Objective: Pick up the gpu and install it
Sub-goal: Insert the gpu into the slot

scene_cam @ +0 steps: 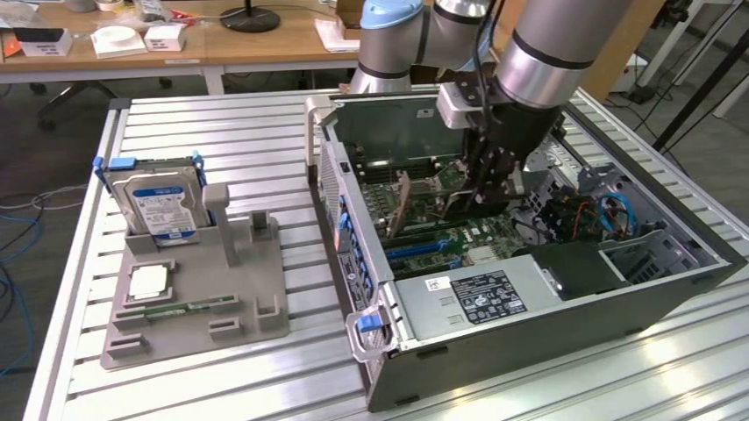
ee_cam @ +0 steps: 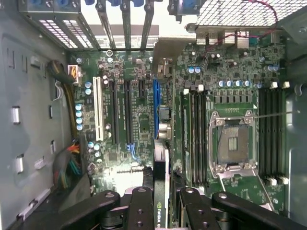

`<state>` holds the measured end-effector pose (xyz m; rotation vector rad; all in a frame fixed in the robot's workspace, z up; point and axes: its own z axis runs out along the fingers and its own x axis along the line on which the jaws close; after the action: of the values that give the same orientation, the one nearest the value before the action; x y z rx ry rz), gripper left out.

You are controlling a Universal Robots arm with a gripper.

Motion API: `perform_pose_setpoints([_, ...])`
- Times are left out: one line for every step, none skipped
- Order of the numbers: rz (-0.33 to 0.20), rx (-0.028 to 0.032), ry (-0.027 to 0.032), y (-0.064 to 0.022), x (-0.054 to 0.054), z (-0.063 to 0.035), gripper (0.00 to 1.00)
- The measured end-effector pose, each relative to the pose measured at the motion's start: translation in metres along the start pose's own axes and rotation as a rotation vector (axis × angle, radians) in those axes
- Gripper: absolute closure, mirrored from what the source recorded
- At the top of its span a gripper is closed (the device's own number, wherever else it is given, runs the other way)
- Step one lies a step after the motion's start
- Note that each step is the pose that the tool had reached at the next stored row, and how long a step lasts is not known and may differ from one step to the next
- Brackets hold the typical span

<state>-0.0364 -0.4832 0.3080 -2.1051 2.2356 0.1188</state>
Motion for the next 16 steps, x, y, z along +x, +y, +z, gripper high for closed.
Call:
perform_pose_setpoints([0.000,0.0001,0.0000,0.0006,0.000,0.0017,0.74])
perform_pose_setpoints([0.000,0.0000,0.0001,0.0012,0.001,0.0035,0.74])
perform_pose_setpoints([0.000,0.0000,0.0000,0.0020,0.001,0.0053,0.74])
perform_pose_setpoints([0.000,0.0000,0.0000,0.0027,0.001,0.0071,0.74])
perform_pose_setpoints([0.000,0.0000,0.0001,0.0035,0.001,0.0090,0.74])
perform_pose_setpoints([0.000,-0.0001,0.0001,0.0040,0.001,0.0107,0.74])
perform_pose_setpoints([0.000,0.0000,0.0001,0.0045,0.002,0.0126,0.74])
perform_pose_setpoints([0.000,-0.0001,0.0001,0.0050,0.002,0.0143,0.74])
perform_pose_setpoints([0.000,-0.0001,0.0001,0.0054,0.002,0.0162,0.74])
perform_pose_setpoints([0.000,0.0000,0.0001,0.0056,0.002,0.0178,0.74])
perform_pose_setpoints([0.000,0.0000,-0.0001,0.0057,0.002,0.0187,0.74])
perform_pose_setpoints([0.000,0.0000,0.0001,0.0057,0.002,0.0188,0.74])
perform_pose_setpoints([0.000,-0.0001,0.0001,0.0057,0.002,0.0188,0.74])
perform_pose_setpoints([0.000,-0.0001,0.0002,0.0058,0.002,0.0188,0.74])
perform_pose_setpoints([0.000,-0.0001,0.0001,0.0058,0.002,0.0188,0.74])
perform_pose_setpoints([0.000,-0.0001,0.0001,0.0058,0.002,0.0190,0.74])
